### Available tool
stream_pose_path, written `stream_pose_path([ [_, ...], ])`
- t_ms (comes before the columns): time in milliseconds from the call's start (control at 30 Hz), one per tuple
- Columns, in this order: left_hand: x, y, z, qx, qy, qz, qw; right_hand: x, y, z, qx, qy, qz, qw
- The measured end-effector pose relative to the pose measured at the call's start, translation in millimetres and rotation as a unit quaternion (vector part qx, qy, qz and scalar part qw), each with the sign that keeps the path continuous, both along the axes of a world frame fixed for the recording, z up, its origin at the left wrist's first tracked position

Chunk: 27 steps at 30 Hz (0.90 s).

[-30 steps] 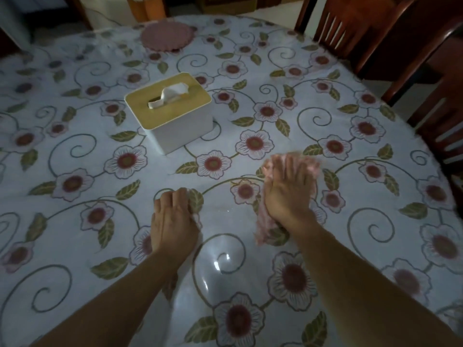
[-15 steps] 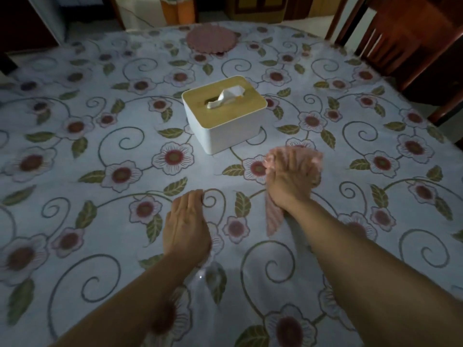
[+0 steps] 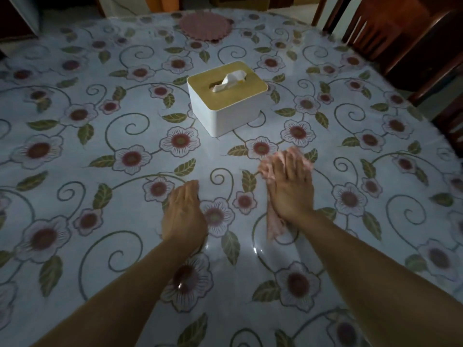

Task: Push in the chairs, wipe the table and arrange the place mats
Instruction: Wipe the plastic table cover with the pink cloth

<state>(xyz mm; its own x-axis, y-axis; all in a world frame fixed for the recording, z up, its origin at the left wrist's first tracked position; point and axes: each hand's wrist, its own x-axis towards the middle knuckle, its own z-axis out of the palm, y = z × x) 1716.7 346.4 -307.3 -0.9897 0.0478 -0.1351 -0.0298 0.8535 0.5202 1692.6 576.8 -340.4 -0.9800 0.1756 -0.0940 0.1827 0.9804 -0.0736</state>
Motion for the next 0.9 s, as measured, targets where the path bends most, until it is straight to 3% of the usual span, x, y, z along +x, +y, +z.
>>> stream_pose_path([
  [67,4,-3,0,-0.002,-0.002,0.0,1.0,14,-35,-2,-0.012,0.024,0.042,0.999],
  [167,16,-4,6,-0.006,-0.009,0.002,1.0,72,-93,-7,-0.03,0.058,0.219,0.974],
  [300,40,1,15,-0.014,-0.023,-0.014,1.0,159,-85,-9,-0.085,0.037,0.345,0.934],
  [400,59,14,17,-0.043,-0.016,-0.049,0.998,194,-29,-7,-0.091,0.032,0.312,0.945],
  [467,73,30,19,-0.062,-0.02,-0.071,0.995,201,17,1,-0.078,0.008,0.225,0.971],
  [567,100,61,20,-0.09,-0.036,-0.101,0.99,202,86,6,0.018,-0.021,0.098,0.995],
  [667,126,87,21,-0.076,-0.047,-0.101,0.991,202,87,8,0.033,-0.029,0.017,0.999],
  [733,140,101,20,-0.071,-0.052,-0.089,0.992,215,52,7,0.019,0.005,0.065,0.998],
  [833,157,121,19,-0.077,-0.062,-0.07,0.993,267,11,-1,-0.072,0.057,0.263,0.96],
  [900,165,134,20,-0.083,-0.069,-0.062,0.992,294,20,-7,-0.072,0.036,0.308,0.948],
])
